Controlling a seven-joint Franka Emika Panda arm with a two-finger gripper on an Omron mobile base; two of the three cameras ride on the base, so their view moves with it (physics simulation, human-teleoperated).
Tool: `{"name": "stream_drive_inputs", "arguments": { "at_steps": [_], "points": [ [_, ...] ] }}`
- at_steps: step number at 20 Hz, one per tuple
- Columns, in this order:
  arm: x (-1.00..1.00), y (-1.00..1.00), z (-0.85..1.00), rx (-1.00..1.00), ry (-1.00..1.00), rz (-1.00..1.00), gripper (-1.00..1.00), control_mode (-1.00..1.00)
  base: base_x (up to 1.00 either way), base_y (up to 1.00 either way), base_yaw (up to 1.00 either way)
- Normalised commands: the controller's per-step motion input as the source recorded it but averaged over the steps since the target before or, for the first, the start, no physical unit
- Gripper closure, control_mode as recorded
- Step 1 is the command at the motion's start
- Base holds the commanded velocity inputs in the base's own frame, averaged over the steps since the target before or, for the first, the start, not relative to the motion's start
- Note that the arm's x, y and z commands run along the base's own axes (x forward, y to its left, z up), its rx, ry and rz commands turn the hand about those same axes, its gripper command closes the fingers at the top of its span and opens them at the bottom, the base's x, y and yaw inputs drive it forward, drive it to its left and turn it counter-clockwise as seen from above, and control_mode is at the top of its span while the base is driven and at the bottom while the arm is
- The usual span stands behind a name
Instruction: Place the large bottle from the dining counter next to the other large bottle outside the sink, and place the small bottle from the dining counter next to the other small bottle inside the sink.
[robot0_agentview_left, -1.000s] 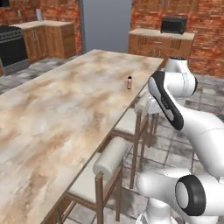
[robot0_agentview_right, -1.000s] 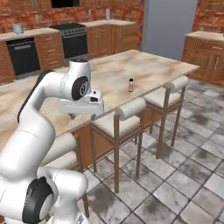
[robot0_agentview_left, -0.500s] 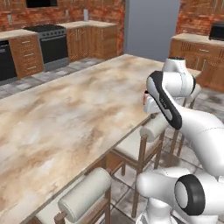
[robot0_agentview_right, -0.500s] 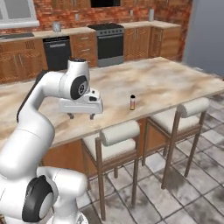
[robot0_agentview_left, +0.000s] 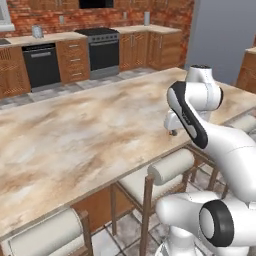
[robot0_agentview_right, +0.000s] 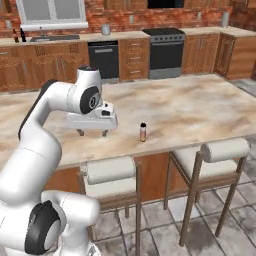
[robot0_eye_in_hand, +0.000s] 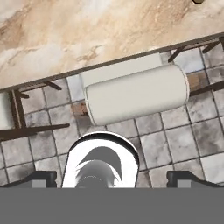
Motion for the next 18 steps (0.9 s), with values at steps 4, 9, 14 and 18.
{"name": "stream_drive_inputs", "arguments": {
  "at_steps": [4, 9, 14, 18],
  "points": [
    [0.00, 0.00, 0.00, 0.00, 0.00, 0.00, -1.00, 1.00, 0.16, -0.99, 0.31],
    [0.00, 0.00, 0.00, 0.00, 0.00, 0.00, -1.00, 1.00, 0.27, -0.98, 0.21],
    [0.00, 0.00, 0.00, 0.00, 0.00, 0.00, -1.00, 1.00, 0.39, -0.55, 0.06],
    [0.00, 0.00, 0.00, 0.00, 0.00, 0.00, -1.00, 1.00, 0.37, -0.09, 0.01]
  ]
}}
